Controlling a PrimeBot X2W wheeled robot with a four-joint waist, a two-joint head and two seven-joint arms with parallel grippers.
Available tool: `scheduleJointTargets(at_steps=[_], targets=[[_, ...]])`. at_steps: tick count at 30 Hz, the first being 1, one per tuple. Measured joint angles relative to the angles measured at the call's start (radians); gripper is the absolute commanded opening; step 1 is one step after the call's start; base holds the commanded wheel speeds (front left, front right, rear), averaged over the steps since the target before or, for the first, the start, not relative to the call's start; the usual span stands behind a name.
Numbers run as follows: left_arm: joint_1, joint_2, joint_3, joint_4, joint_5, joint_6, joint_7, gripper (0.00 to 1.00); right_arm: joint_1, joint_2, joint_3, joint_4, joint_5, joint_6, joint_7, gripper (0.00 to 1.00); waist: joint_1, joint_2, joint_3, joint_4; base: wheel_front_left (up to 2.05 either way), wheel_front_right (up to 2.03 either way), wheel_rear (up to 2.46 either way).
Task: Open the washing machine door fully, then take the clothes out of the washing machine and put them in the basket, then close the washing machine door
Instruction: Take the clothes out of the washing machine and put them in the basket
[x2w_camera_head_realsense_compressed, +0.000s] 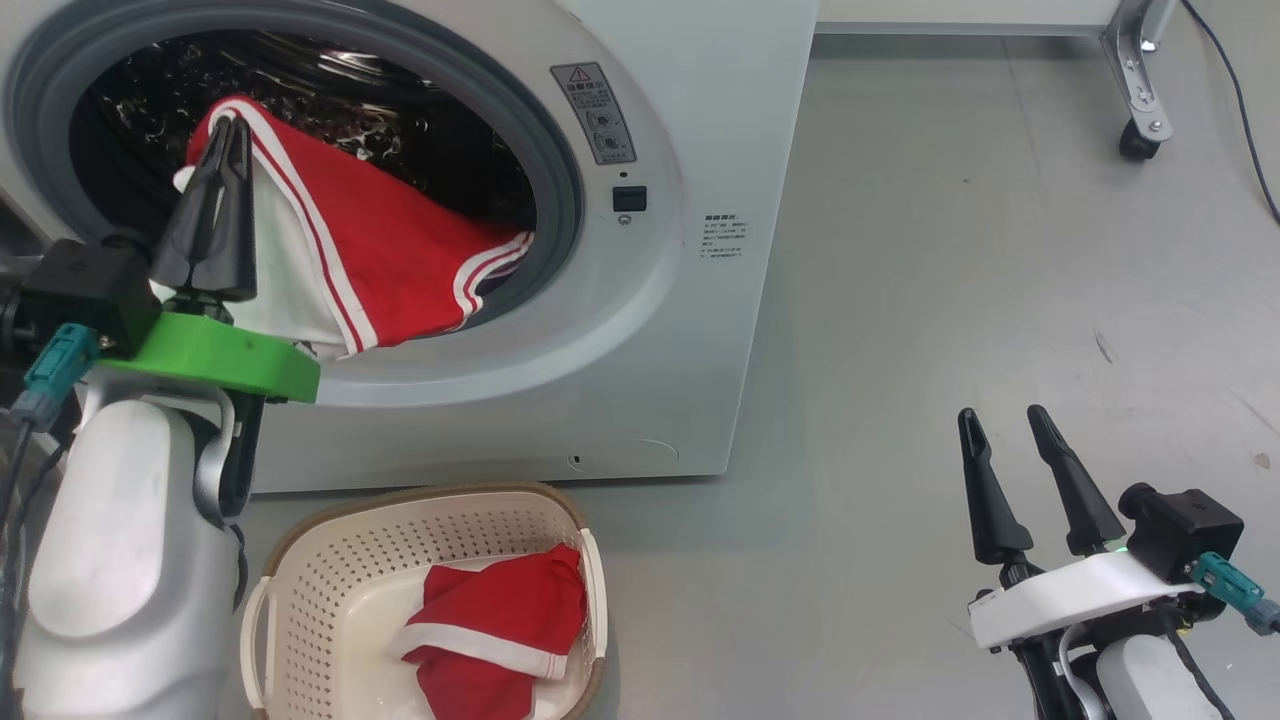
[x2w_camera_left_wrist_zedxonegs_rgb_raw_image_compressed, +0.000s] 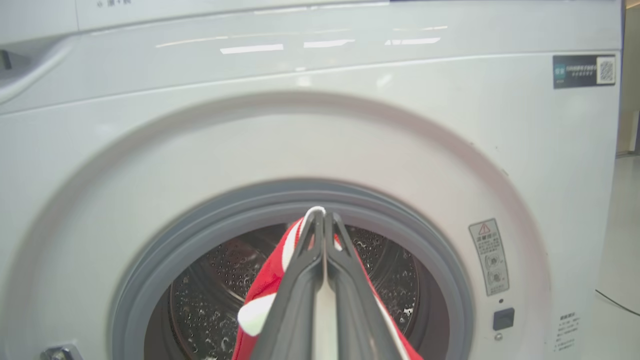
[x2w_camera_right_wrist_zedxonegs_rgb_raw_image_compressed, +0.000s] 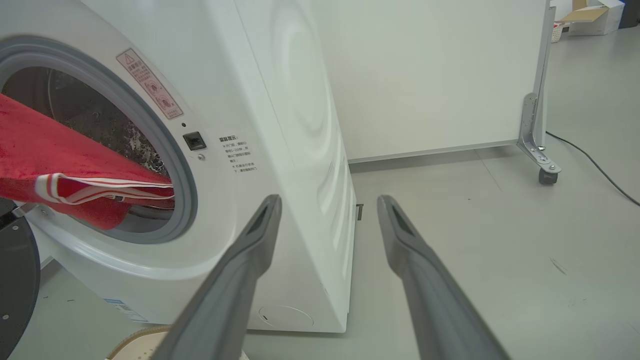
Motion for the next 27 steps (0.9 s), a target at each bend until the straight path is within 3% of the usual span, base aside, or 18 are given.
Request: scheduleJointTargets(at_steps=[5,10,20,27], targets=[[0.006,-0.022,0.018,-0.154,0.018,0.0,-0.004,0.0,0.004,-0.002,0.001,-0.002,-0.006,0.0,0.0,1.0,0.0,0.0,-0.002,0.008,0.0,0.0,0.0],[0.054,-0.032,0.017,-0.223,0.022,0.0,-0.005,0.0,0.019,-0.003,0.004,-0.003,-0.007,0.0,0.0,1.0,0.0,0.0,-0.006,0.015,0.0,0.0,0.0],[0.264,-0.04,-0.052,-0.148,0.022,0.0,-0.004,0.0,0.021,-0.005,0.015,-0.003,-0.007,0.0,0.0,1.0,0.0,0.0,-0.012,0.02,0.0,0.0,0.0],[0.386,-0.039,-0.086,-0.07,0.019,0.0,0.063,0.0,0.031,-0.01,0.025,-0.012,-0.007,0.0,0.0,1.0,0.0,0.0,0.003,0.016,0.0,0.0,0.0]])
